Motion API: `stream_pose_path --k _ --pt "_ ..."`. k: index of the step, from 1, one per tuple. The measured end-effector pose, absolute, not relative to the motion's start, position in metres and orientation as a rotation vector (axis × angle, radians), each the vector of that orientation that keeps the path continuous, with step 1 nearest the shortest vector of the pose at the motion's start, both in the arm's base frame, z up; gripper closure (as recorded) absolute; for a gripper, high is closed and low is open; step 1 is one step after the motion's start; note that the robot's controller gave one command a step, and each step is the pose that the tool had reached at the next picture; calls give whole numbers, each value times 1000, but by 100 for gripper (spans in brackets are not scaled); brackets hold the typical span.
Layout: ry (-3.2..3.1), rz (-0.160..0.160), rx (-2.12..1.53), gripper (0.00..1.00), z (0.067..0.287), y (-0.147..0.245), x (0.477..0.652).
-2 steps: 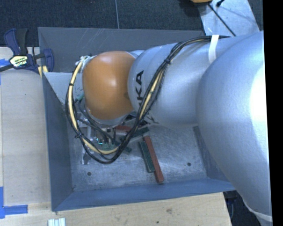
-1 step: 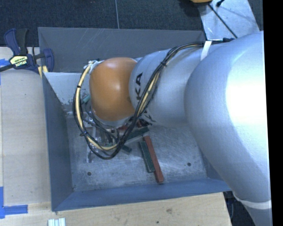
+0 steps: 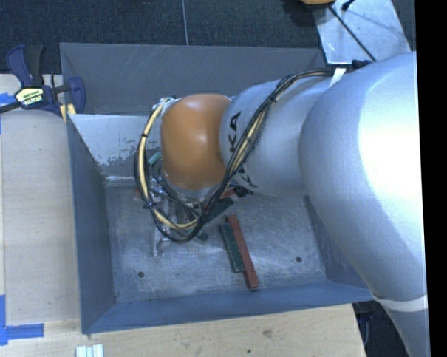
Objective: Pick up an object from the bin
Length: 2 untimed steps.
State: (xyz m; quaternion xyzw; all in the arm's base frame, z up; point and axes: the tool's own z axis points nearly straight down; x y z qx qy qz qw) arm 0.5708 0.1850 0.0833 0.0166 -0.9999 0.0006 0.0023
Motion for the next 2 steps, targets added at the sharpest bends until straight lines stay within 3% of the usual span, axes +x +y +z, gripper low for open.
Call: stream_pose_path --k 1,2 --pt "-3135 0 241 0 76 152 574" --pt "-3158 -10 311 100 79 113 613"
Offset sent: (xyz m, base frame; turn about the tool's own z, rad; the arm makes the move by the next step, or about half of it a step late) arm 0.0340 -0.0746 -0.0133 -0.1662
